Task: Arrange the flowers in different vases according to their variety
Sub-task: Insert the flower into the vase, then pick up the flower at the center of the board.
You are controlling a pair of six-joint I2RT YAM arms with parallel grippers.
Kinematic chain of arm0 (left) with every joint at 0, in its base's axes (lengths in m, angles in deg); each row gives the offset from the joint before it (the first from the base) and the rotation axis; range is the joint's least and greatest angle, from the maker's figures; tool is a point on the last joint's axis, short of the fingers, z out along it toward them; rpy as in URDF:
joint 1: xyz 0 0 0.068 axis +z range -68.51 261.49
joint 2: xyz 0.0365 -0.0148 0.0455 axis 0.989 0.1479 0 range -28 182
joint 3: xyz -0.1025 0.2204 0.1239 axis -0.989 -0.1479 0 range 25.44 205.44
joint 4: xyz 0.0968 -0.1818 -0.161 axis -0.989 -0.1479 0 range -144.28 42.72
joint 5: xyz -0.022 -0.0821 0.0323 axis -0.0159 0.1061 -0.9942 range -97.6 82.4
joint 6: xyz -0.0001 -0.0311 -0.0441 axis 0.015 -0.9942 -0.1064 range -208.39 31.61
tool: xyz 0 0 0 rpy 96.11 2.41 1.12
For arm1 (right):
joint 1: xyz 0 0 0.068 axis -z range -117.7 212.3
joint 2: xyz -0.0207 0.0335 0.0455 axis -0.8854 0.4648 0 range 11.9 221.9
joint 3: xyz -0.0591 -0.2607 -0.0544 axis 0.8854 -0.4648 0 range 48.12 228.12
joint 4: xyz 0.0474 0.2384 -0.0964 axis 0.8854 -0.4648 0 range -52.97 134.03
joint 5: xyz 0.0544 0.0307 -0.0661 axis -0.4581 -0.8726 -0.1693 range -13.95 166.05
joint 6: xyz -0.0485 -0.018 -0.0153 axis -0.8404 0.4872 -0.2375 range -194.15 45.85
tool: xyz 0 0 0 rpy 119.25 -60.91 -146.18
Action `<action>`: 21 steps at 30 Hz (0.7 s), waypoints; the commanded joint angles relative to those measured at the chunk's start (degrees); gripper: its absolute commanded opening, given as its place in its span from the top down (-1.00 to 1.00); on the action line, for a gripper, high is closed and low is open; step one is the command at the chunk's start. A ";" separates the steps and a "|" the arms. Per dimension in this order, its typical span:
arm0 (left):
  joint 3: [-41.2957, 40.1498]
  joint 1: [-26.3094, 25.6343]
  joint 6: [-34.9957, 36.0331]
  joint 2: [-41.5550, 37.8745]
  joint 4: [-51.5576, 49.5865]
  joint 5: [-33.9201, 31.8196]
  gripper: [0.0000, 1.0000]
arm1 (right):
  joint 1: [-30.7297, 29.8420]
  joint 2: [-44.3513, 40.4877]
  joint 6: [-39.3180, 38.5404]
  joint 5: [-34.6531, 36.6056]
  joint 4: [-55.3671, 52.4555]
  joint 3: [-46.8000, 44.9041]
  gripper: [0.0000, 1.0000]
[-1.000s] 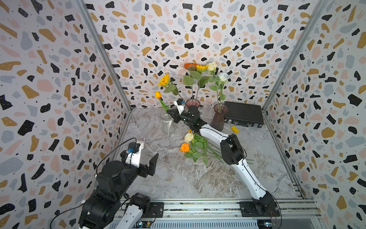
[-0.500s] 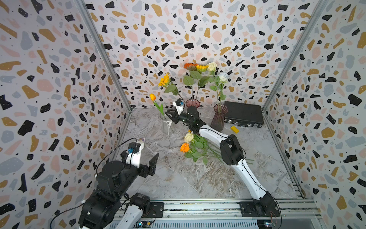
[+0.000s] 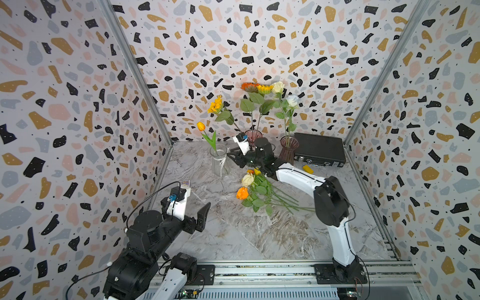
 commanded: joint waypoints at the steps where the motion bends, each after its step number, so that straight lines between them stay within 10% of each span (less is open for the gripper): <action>1: -2.21 -0.20 -0.51 1.07 3.66 7.48 -0.99 | -0.89 -14.77 -10.25 10.95 -22.90 -4.37 0.24; 6: -6.60 -0.24 -6.89 3.12 9.21 13.68 -0.99 | -0.89 -24.92 -11.09 19.04 -40.71 -14.96 0.23; 21: -14.50 -0.66 -15.59 9.09 13.31 18.80 -0.99 | -2.03 -26.28 -13.64 22.99 -41.66 -35.23 0.32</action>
